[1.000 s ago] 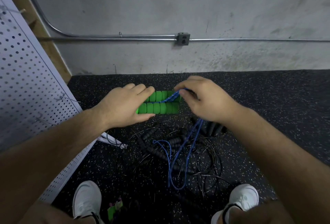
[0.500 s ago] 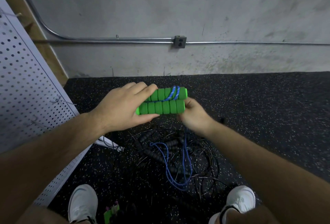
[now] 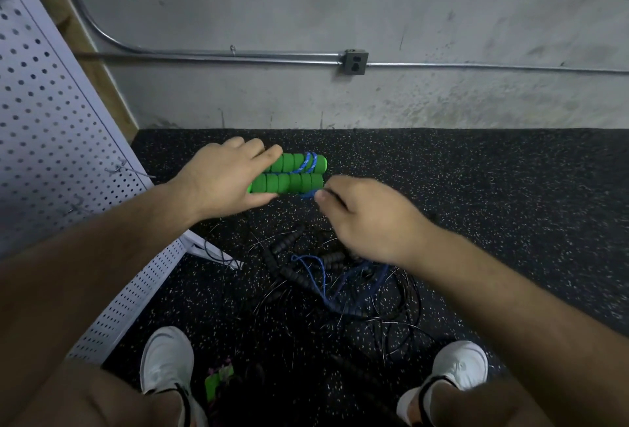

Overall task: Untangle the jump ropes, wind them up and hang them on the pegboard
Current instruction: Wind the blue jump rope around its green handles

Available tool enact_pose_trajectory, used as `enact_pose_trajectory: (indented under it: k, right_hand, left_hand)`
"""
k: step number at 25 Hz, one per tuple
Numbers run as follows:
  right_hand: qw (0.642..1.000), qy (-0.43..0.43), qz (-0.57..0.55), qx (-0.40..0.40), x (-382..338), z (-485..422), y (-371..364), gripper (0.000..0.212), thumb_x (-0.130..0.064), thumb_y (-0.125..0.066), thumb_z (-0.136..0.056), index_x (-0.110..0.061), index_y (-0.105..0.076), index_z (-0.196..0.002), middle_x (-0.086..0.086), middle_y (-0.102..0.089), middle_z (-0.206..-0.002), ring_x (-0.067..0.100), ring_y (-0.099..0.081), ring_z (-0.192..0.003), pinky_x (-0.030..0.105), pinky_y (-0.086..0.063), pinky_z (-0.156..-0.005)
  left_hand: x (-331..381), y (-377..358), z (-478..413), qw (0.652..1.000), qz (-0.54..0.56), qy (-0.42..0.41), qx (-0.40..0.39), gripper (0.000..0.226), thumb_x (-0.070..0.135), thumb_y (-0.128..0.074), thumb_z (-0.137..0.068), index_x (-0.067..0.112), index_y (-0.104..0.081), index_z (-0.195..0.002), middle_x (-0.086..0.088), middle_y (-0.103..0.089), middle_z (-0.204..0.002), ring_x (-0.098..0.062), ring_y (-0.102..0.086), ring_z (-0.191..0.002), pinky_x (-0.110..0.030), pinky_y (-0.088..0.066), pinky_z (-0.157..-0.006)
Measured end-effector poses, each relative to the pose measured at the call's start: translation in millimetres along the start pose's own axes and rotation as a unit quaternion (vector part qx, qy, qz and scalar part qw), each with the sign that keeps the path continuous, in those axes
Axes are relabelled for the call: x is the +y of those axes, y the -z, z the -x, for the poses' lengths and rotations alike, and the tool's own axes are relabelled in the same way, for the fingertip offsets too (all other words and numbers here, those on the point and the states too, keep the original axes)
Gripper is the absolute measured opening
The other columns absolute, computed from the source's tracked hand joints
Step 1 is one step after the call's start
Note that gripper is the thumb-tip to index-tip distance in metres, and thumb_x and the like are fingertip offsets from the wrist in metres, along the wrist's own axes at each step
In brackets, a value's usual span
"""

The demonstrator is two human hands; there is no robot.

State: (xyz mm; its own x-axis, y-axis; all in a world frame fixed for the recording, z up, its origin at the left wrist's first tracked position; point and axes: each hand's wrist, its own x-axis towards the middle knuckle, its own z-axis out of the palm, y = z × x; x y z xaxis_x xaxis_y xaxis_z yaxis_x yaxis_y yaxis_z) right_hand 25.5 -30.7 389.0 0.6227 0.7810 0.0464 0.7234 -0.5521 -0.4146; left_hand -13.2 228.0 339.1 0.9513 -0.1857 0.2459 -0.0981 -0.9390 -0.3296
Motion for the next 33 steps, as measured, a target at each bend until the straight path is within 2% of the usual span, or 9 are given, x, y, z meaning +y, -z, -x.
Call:
enact_pose_trajectory:
  k: [4,8,12,15,18,23,27,30,33]
  right_hand:
    - [0.995,0.037,0.079,0.051,22.1,-4.0,21.6,0.023,-0.038,-0.048,-0.104,-0.021,-0.062,-0.098,-0.008,-0.058,-0.083,0.012,-0.053,-0.072,0.03,-0.039,-0.059]
    - [0.998,0.053,0.041,0.008,55.6,-11.9,27.3,0.013,-0.036,-0.061,-0.098,-0.025,-0.069,-0.099,-0.012,-0.061,-0.095,0.009,-0.056,-0.086,0.029,-0.044,-0.074]
    - [0.994,0.013,-0.11,0.004,87.4,-20.9,18.8,0.006,-0.022,-0.066,-0.097,-0.021,-0.072,-0.096,-0.012,-0.066,-0.094,0.002,-0.061,-0.088,0.021,-0.047,-0.081]
    - [0.967,-0.05,-0.246,-0.03,79.6,-13.4,-6.8,0.009,-0.005,-0.059,-0.098,-0.008,-0.067,-0.094,-0.007,-0.061,-0.082,-0.001,-0.057,-0.071,0.011,-0.048,-0.068]
    - [0.969,-0.095,-0.21,-0.091,52.2,-3.2,-52.5,0.027,-0.02,-0.044,-0.107,-0.018,-0.06,-0.085,-0.009,-0.047,-0.064,0.006,-0.042,-0.052,0.016,-0.038,-0.046]
    - [0.982,-0.059,-0.169,-0.065,14.8,12.7,-69.7,0.035,-0.032,-0.038,-0.109,-0.017,-0.048,-0.079,-0.005,-0.048,-0.068,0.007,-0.043,-0.059,0.026,-0.03,-0.055]
    - [0.987,-0.021,-0.104,-0.117,-3.4,23.7,-45.4,0.042,-0.037,-0.038,-0.108,-0.007,-0.059,-0.088,0.002,-0.057,-0.074,0.017,-0.052,-0.068,0.031,-0.035,-0.06]
    - [0.995,0.002,-0.046,-0.094,-7.5,22.1,-19.1,0.036,-0.039,-0.042,-0.106,-0.014,-0.062,-0.09,0.001,-0.063,-0.08,0.019,-0.059,-0.074,0.033,-0.043,-0.066]
    - [0.998,0.026,0.028,-0.045,6.3,16.2,8.4,0.021,-0.037,-0.054,-0.099,-0.021,-0.064,-0.089,-0.007,-0.061,-0.073,0.009,-0.055,-0.067,0.031,-0.038,-0.06]
  left_hand:
    - [19.2,3.6,3.4,0.997,0.023,-0.069,0.001,0.078,0.067,-0.052,-0.085,0.018,-0.046,-0.145,-0.002,-0.061,-0.112,-0.023,-0.06,-0.09,-0.038,-0.057,-0.062]
    - [45.6,9.4,11.2,0.987,0.077,-0.141,0.017,0.074,0.065,-0.055,-0.086,0.019,-0.048,-0.143,0.002,-0.061,-0.108,-0.019,-0.058,-0.087,-0.037,-0.057,-0.063]
    - [68.2,27.7,15.1,0.976,0.151,-0.153,0.042,0.071,0.066,-0.053,-0.088,0.02,-0.048,-0.142,0.005,-0.057,-0.108,-0.017,-0.055,-0.089,-0.035,-0.055,-0.065]
    - [71.3,40.7,16.5,0.974,0.207,-0.08,0.044,0.071,0.067,-0.054,-0.088,0.023,-0.044,-0.143,0.008,-0.054,-0.107,-0.014,-0.054,-0.095,-0.032,-0.054,-0.066]
    - [54.5,33.0,15.9,0.99,0.126,-0.017,0.053,0.074,0.067,-0.053,-0.087,0.019,-0.046,-0.143,0.002,-0.058,-0.109,-0.019,-0.058,-0.094,-0.033,-0.055,-0.061]
    - [35.7,2.8,17.5,0.999,0.03,-0.012,0.028,0.073,0.059,-0.064,-0.083,0.014,-0.049,-0.139,-0.006,-0.06,-0.106,-0.027,-0.059,-0.089,-0.038,-0.052,-0.061]
    - [30.7,-7.3,23.3,1.0,0.003,-0.018,0.005,0.076,0.058,-0.069,-0.081,0.016,-0.049,-0.14,-0.006,-0.06,-0.108,-0.028,-0.06,-0.09,-0.038,-0.052,-0.062]
    - [32.7,-9.0,25.9,0.999,-0.009,-0.038,-0.006,0.078,0.059,-0.067,-0.081,0.017,-0.049,-0.143,-0.005,-0.061,-0.112,-0.027,-0.06,-0.094,-0.038,-0.052,-0.064]
    - [43.1,-6.0,28.9,0.997,-0.013,-0.078,-0.019,0.077,0.066,-0.057,-0.086,0.019,-0.046,-0.146,-0.001,-0.061,-0.114,-0.022,-0.059,-0.098,-0.036,-0.052,-0.067]
